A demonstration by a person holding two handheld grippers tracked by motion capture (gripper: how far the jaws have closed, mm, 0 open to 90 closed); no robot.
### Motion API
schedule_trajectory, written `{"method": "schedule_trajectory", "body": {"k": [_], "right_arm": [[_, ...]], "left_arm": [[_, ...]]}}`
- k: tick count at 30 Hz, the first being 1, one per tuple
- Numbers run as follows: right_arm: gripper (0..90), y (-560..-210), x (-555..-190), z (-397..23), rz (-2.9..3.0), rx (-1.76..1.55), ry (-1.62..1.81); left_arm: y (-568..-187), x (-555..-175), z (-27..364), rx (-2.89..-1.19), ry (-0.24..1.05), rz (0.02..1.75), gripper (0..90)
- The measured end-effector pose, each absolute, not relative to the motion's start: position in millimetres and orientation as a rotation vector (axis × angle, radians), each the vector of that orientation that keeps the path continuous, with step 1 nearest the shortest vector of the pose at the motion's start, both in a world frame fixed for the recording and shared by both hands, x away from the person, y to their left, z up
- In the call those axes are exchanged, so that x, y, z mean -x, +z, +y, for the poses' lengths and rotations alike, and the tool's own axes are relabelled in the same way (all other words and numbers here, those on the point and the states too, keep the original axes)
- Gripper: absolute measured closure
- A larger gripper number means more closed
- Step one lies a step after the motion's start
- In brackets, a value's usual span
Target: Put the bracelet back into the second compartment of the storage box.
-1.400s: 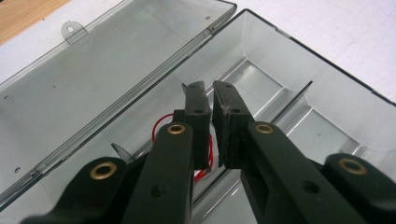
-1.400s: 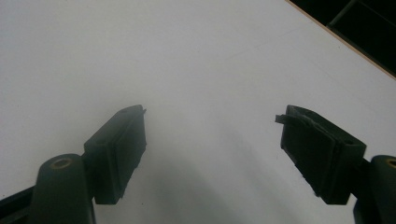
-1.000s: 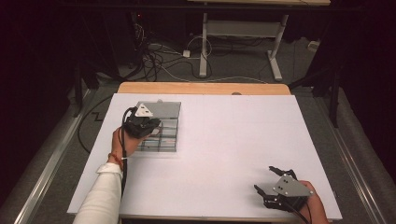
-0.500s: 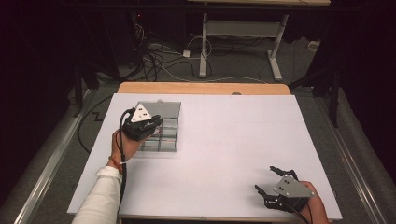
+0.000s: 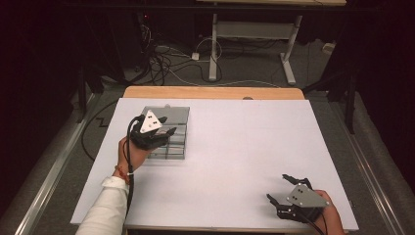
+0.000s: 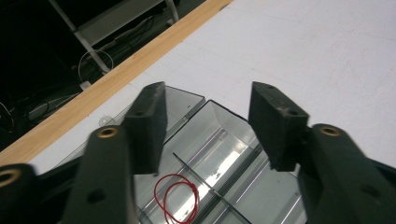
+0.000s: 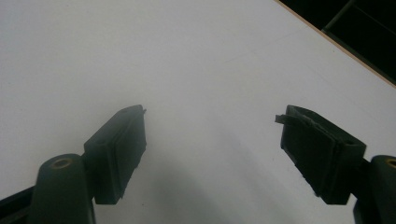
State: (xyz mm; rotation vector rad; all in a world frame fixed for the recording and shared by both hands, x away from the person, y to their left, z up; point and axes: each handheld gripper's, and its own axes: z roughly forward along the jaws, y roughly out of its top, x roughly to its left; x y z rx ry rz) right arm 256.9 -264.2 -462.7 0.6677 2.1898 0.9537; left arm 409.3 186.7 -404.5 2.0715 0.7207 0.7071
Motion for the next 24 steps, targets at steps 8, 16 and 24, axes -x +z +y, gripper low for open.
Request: {"method": "schedule_trajectory", "body": {"k": [8, 16, 24], "right_arm": [[23.2, -463, -257, -265, 2.190, -0.671, 0.957], [23.2, -463, -257, -264, 2.190, -0.672, 0.958], [23.2, -462, -257, -264, 2.188, -0.674, 0.962]], "left_arm": [[-400, -402, 177, -2.092, 0.800, 0.683, 20.5], [-396, -394, 173, -2.075, 0.803, 0.641, 19.1], [-393, -388, 167, -2.070, 0.790, 0.607, 19.1]]}}
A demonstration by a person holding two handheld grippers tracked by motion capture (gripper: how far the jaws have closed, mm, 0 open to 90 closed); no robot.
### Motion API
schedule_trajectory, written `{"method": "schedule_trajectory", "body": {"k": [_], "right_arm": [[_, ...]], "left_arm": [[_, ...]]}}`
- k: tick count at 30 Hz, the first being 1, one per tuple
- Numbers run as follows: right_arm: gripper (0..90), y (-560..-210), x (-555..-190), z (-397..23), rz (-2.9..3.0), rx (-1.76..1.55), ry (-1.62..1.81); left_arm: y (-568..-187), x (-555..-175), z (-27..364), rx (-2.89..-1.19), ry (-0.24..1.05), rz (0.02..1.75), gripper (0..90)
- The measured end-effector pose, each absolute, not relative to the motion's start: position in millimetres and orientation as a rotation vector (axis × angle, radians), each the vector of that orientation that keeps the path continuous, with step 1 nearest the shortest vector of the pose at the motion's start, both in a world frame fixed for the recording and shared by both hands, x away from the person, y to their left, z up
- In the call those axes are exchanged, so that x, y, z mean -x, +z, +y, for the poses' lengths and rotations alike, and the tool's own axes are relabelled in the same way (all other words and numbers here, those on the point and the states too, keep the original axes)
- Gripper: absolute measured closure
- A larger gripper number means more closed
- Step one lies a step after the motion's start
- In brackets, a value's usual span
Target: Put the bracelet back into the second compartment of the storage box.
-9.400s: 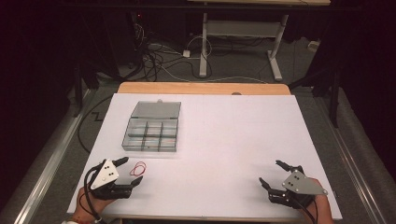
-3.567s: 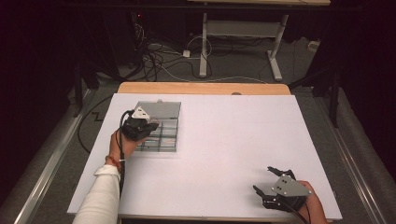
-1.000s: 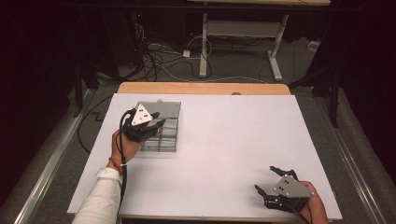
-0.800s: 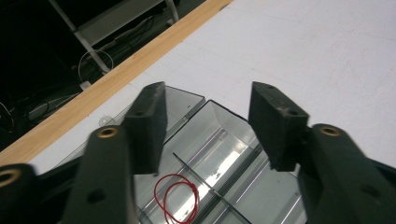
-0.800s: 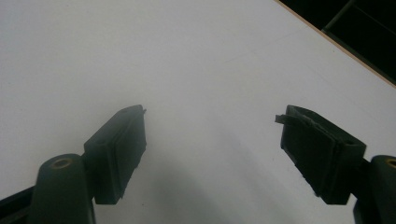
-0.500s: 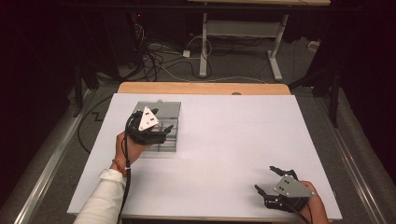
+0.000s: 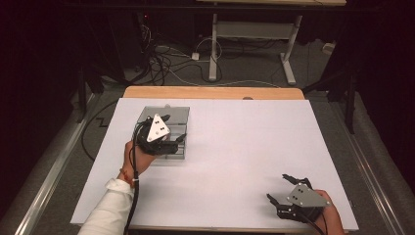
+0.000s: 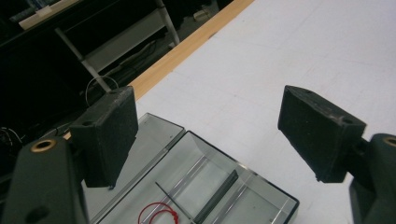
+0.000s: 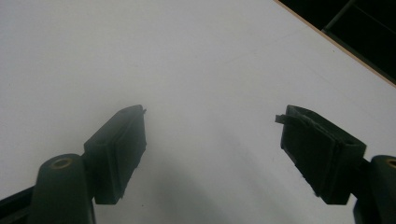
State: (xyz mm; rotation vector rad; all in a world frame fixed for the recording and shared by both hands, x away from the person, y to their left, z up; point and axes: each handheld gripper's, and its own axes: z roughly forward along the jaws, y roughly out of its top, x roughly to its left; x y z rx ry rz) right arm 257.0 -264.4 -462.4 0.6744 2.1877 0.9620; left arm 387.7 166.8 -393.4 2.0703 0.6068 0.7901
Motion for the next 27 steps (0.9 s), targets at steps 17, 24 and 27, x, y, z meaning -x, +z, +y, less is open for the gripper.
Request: {"method": "schedule_trajectory", "body": {"k": [17, 24, 27], "right_arm": [[23.2, -463, -257, -264, 2.191, -0.664, 0.960], [23.1, -463, -257, -263, 2.193, -0.661, 0.959], [23.1, -463, -257, -263, 2.192, -0.664, 0.962]], "left_arm": [[-384, -364, 153, -2.057, 0.781, 0.498, 19.1], [-383, -357, 150, -2.044, 0.763, 0.480, 19.1], [-383, -353, 147, -2.039, 0.755, 0.467, 19.1]]}}
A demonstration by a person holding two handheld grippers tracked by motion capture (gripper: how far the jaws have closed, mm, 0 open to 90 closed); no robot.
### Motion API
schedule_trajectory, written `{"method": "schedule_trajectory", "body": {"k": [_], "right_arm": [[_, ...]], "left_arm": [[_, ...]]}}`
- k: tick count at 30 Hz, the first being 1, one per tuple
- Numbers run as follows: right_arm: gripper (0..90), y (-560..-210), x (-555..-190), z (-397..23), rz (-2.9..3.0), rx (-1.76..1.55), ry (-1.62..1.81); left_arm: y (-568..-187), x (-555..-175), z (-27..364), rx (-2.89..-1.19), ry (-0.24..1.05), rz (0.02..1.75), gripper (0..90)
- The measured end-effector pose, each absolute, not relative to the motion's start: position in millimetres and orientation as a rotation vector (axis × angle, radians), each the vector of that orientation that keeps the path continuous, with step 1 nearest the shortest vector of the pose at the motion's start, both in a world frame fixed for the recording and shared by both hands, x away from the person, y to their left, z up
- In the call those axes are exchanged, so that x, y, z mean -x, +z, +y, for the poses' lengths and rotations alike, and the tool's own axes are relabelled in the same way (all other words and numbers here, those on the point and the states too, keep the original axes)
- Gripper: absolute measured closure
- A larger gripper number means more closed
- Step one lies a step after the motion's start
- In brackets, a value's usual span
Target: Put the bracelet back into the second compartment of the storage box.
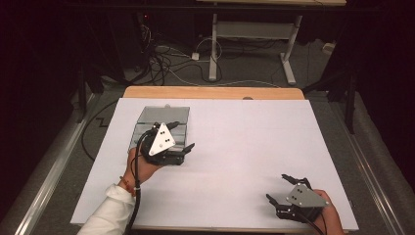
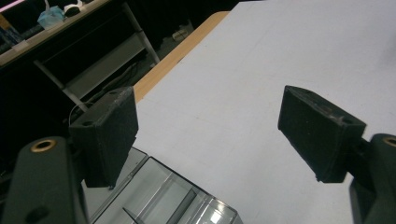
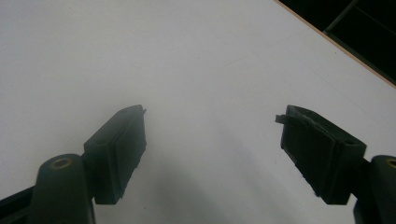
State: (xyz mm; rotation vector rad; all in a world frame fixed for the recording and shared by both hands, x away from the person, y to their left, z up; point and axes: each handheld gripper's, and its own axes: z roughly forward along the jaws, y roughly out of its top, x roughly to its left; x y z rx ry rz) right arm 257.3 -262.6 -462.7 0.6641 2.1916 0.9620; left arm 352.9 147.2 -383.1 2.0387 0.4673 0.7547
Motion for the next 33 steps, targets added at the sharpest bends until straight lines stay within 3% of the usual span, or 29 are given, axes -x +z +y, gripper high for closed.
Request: {"method": "schedule_trajectory", "body": {"k": [33], "right_arm": [[22.7, -463, -258, -261, 2.196, -0.654, 0.958]], "left_arm": [[-398, -317, 144, -2.041, 0.772, 0.358, 19.1]]}}
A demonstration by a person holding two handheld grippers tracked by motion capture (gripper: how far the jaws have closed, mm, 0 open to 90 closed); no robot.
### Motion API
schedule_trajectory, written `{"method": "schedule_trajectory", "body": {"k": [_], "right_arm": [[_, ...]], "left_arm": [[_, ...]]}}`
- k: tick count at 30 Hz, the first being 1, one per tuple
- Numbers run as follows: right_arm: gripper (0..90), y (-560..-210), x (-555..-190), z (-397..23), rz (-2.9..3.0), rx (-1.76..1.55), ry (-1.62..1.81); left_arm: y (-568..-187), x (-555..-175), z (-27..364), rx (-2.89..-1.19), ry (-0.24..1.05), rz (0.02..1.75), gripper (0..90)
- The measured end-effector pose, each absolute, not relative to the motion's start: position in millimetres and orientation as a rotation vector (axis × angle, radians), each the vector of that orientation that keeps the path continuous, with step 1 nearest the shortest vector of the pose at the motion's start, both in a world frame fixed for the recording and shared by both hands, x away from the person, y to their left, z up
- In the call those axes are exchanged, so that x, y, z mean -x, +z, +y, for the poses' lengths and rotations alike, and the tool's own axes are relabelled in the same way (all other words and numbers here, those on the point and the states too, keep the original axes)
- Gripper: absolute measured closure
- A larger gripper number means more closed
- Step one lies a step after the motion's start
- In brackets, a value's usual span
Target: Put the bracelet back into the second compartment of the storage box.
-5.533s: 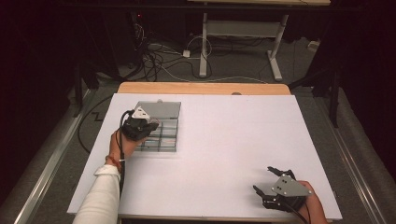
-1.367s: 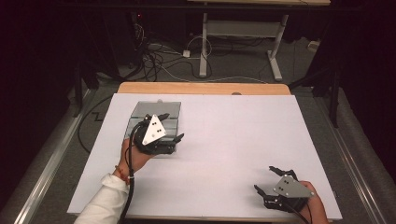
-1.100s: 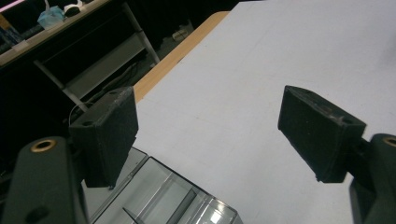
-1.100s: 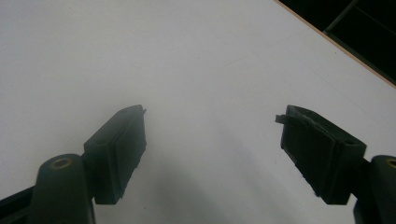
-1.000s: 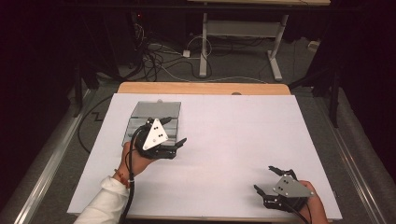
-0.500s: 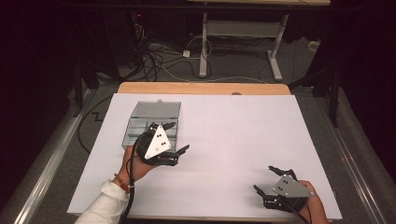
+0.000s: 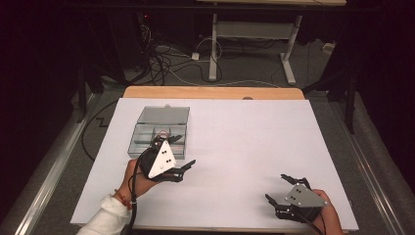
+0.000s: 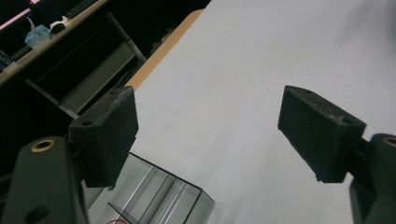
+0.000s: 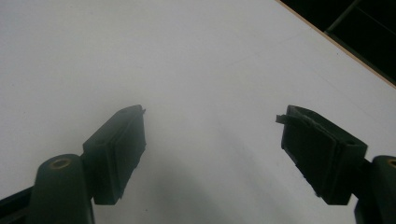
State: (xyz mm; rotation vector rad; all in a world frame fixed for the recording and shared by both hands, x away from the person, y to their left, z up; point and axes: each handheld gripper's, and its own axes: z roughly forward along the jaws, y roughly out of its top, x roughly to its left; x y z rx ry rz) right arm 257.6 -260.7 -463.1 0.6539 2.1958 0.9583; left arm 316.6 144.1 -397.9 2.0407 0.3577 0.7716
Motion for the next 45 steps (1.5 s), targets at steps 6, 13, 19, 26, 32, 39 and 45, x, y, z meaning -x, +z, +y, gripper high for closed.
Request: {"method": "schedule_trajectory", "body": {"k": [6, 13, 19, 26, 32, 39, 45], "right_arm": [[22.7, -463, -258, -261, 2.194, -0.657, 0.959], [22.7, -463, -258, -260, 2.195, -0.656, 0.961], [22.7, -463, -258, -260, 2.193, -0.659, 0.963], [22.7, -462, -258, -260, 2.193, -0.658, 0.965], [22.7, -462, -258, -261, 2.190, -0.660, 0.966], [22.7, -462, -258, -261, 2.191, -0.659, 0.964], [22.7, -463, -258, -261, 2.193, -0.656, 0.960]], "left_arm": [[-402, -310, 147, -2.051, 0.777, 0.346, 19.1], [-409, -303, 150, -2.071, 0.788, 0.340, 19.1], [-413, -298, 154, -2.083, 0.807, 0.340, 19.1], [-419, -294, 157, -2.097, 0.808, 0.341, 19.1], [-427, -291, 162, -2.110, 0.809, 0.348, 19.1], [-437, -289, 169, -2.123, 0.797, 0.370, 19.1], [-445, -286, 175, -2.124, 0.782, 0.387, 19.1]]}}
